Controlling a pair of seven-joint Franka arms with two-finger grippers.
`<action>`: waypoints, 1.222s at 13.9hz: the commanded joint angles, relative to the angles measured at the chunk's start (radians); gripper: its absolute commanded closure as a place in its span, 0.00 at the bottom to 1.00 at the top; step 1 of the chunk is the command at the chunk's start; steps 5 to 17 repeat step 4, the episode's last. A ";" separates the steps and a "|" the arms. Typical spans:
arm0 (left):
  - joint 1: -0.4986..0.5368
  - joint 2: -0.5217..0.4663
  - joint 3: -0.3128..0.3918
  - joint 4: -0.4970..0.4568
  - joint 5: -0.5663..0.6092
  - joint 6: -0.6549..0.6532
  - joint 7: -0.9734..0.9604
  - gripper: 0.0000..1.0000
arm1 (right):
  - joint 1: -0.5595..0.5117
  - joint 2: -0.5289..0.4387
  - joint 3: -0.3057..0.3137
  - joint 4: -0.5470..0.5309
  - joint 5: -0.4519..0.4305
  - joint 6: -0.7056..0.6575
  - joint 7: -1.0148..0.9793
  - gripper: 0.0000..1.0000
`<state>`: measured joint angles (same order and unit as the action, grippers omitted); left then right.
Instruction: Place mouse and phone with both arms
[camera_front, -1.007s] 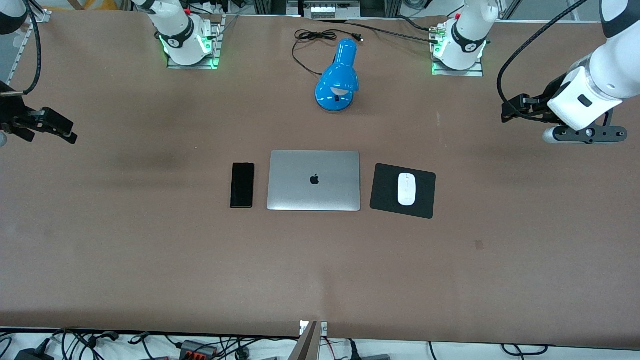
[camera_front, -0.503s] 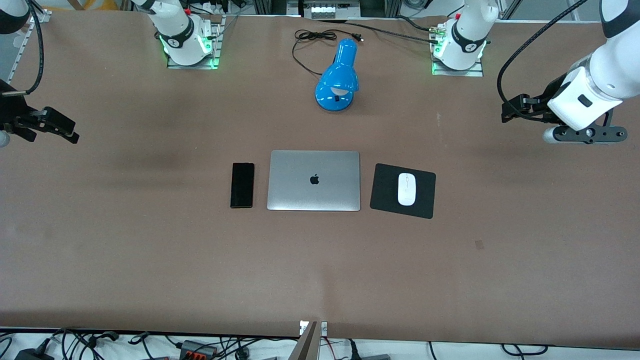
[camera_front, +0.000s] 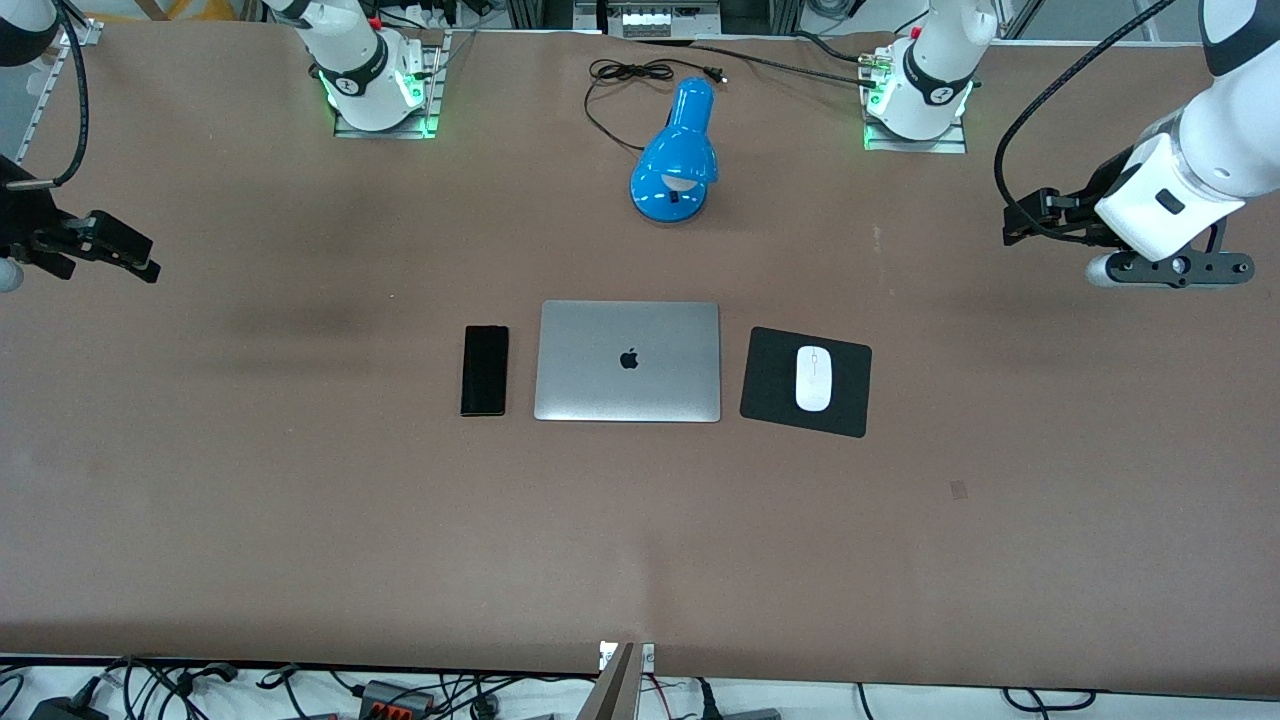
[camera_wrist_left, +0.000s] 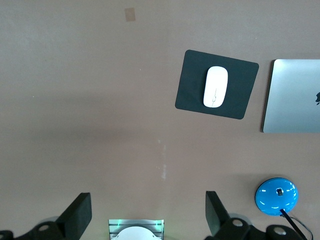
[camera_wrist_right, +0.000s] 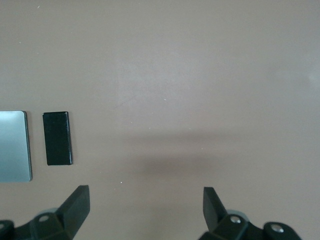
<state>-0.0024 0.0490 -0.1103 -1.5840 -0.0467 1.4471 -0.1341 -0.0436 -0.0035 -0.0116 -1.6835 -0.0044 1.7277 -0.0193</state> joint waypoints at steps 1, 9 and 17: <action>0.002 0.005 0.004 0.022 -0.025 -0.021 0.016 0.00 | -0.010 -0.026 0.009 -0.007 0.009 -0.027 -0.021 0.00; 0.002 0.005 0.004 0.022 -0.025 -0.021 0.016 0.00 | -0.012 -0.026 0.009 -0.007 0.007 -0.025 -0.021 0.00; 0.002 0.005 0.004 0.022 -0.025 -0.021 0.016 0.00 | -0.012 -0.026 0.009 -0.007 0.007 -0.025 -0.021 0.00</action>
